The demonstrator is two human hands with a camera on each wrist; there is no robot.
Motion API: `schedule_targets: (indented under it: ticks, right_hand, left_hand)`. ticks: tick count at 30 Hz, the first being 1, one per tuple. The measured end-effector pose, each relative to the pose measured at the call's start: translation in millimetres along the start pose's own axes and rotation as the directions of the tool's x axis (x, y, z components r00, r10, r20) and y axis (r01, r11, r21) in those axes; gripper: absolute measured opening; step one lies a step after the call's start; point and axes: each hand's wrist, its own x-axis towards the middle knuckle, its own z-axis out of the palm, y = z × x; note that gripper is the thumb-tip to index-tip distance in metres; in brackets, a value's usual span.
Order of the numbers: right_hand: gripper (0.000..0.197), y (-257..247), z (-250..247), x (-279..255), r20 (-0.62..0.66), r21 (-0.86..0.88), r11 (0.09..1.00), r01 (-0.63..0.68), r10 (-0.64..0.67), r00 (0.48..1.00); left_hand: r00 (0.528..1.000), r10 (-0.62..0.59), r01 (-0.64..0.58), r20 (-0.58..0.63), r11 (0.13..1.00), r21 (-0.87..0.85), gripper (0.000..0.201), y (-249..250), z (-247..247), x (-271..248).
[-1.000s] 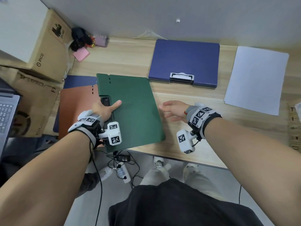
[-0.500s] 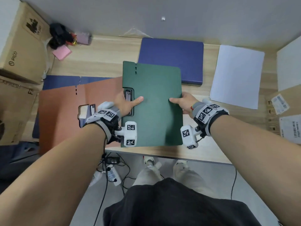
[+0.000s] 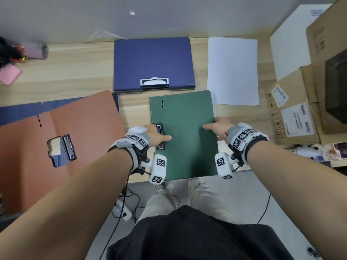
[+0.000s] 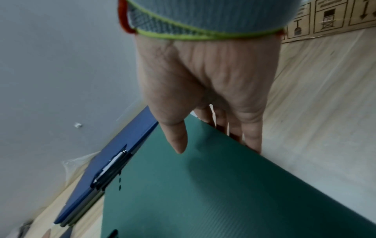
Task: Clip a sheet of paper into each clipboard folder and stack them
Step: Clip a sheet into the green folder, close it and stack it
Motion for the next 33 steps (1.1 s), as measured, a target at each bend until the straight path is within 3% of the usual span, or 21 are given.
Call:
schedule_targets:
  ticks: [4, 6, 9, 13, 15, 17, 19, 21, 23, 24, 26, 30, 31, 33]
  right_hand:
    - [0.033, -11, -14, -9, -0.001, 0.028, 0.998, 0.05, -0.05, 0.999]
    - [0.044, -26, -23, -23, 0.0, 0.063, 0.994, 0.085, -0.085, 0.996]
    - [0.059, -59, -31, -49, 0.106, 0.133, 0.976, 0.173, -0.187, 0.977]
    - [0.057, -99, -13, -81, 0.339, 0.182, 0.935, 0.303, -0.349, 0.873]
    - [0.046, -115, 10, -86, 0.423, 0.204, 0.926, 0.318, -0.376, 0.824]
    - [0.036, -121, 32, -79, 0.415, 0.168, 0.933, 0.319, -0.36, 0.836]
    - [0.031, -122, 52, -64, 0.366, 0.033, 0.942, 0.335, -0.323, 0.873]
    - [0.037, -109, 58, -45, 0.294, -0.252, 0.905, 0.343, -0.267, 0.918]
    - [0.044, -91, 62, -30, 0.26, -0.551, 0.776, 0.306, -0.189, 0.947]
    - [0.044, -82, 64, -24, 0.234, -0.628, 0.727, 0.278, -0.163, 0.958]
    - [0.041, -72, 67, -16, 0.163, -0.65, 0.728, 0.218, -0.147, 0.976]
    - [0.039, -73, 73, -15, 0.13, -0.587, 0.787, 0.189, -0.139, 0.982]
    - [0.039, -74, 73, -16, 0.131, -0.582, 0.792, 0.186, -0.134, 0.982]
    - [0.039, -74, 72, -17, 0.12, -0.589, 0.79, 0.169, -0.122, 0.985]
  left_hand:
    - [0.999, 0.034, -0.034, 0.0, 0.999, 0.012, 0.086, 18, -19, -35]
    - [0.998, 0.06, -0.06, 0.005, 0.997, -0.044, 0.075, 23, -28, -47]
    - [0.993, 0.099, -0.113, -0.069, 0.962, -0.249, 0.081, 38, -53, -76]
    - [0.975, 0.123, -0.206, -0.186, 0.816, -0.54, 0.082, 60, -94, -120]
    - [0.962, 0.103, -0.235, -0.254, 0.785, -0.573, 0.076, 60, -114, -136]
    - [0.937, 0.082, -0.263, -0.338, 0.805, -0.532, 0.065, 52, -128, -140]
    - [0.882, 0.059, -0.283, -0.468, 0.86, -0.425, 0.058, 39, -144, -140]
    - [0.786, -0.048, -0.207, -0.617, 0.919, -0.335, 0.058, 26, -156, -133]
    - [0.742, -0.069, -0.098, -0.667, 0.973, -0.21, 0.069, 3, -159, -124]
    - [0.761, -0.02, -0.062, -0.648, 0.993, -0.103, 0.078, -9, -155, -118]
    - [0.783, 0.012, 0.028, -0.622, 0.998, 0.054, 0.086, -37, -141, -102]
    - [0.743, -0.041, 0.223, -0.668, 0.956, 0.189, 0.074, -73, -104, -61]
    - [0.764, -0.05, 0.244, -0.644, 0.945, 0.216, 0.067, -78, -98, -57]
    - [0.866, -0.072, 0.237, -0.494, 0.931, 0.278, 0.063, -84, -90, -48]
